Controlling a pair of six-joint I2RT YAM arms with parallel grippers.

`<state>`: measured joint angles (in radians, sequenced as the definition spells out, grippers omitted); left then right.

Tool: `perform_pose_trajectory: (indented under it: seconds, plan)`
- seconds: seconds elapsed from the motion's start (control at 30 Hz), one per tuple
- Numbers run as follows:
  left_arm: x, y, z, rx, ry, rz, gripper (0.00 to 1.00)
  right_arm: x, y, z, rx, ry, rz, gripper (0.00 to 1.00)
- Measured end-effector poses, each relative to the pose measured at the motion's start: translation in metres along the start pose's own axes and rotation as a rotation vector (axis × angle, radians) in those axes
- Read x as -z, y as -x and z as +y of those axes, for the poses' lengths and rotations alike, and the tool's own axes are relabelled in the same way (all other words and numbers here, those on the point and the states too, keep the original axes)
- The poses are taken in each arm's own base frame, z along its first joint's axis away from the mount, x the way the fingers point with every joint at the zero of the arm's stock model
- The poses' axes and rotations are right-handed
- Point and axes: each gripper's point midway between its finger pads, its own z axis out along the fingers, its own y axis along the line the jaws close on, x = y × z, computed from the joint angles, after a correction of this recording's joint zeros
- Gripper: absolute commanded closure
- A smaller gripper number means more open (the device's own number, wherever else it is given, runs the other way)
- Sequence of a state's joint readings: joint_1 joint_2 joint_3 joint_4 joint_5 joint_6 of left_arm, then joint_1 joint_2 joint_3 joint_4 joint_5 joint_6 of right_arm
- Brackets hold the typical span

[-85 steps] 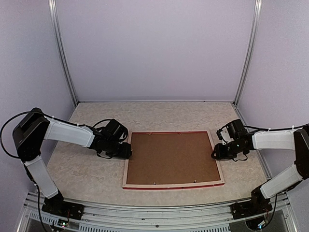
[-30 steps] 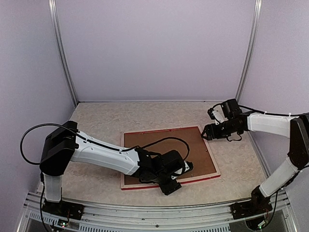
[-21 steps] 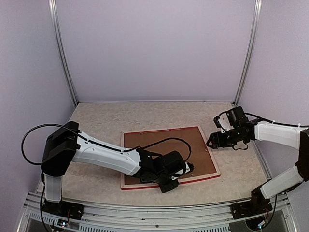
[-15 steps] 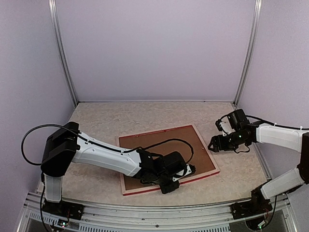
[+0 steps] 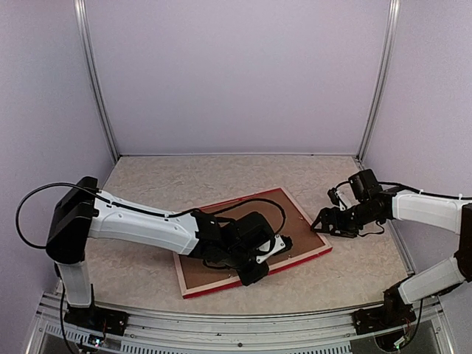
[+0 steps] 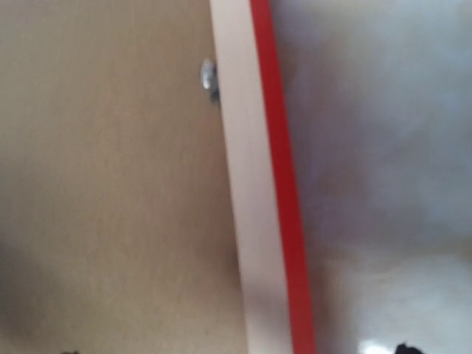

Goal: Put the photo into the frame
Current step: Pick up the frame body from the backboard.

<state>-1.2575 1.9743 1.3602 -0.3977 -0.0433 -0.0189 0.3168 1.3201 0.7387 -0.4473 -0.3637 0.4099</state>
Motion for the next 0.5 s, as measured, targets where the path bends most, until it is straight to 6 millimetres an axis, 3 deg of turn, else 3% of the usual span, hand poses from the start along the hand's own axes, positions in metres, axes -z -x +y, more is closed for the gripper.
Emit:
perform_pose_trajectory:
  seconds: [0.23,0.5]
  plan:
    - [0.043,0.032,0.017,0.087,-0.054,-0.116,1.00,-0.005,-0.011,0.015,-0.079,0.140,0.029,0.12]
    - [0.047,0.033,0.019,0.108,-0.061,-0.122,1.00,-0.003,-0.008,0.031,-0.150,0.300,0.015,0.40]
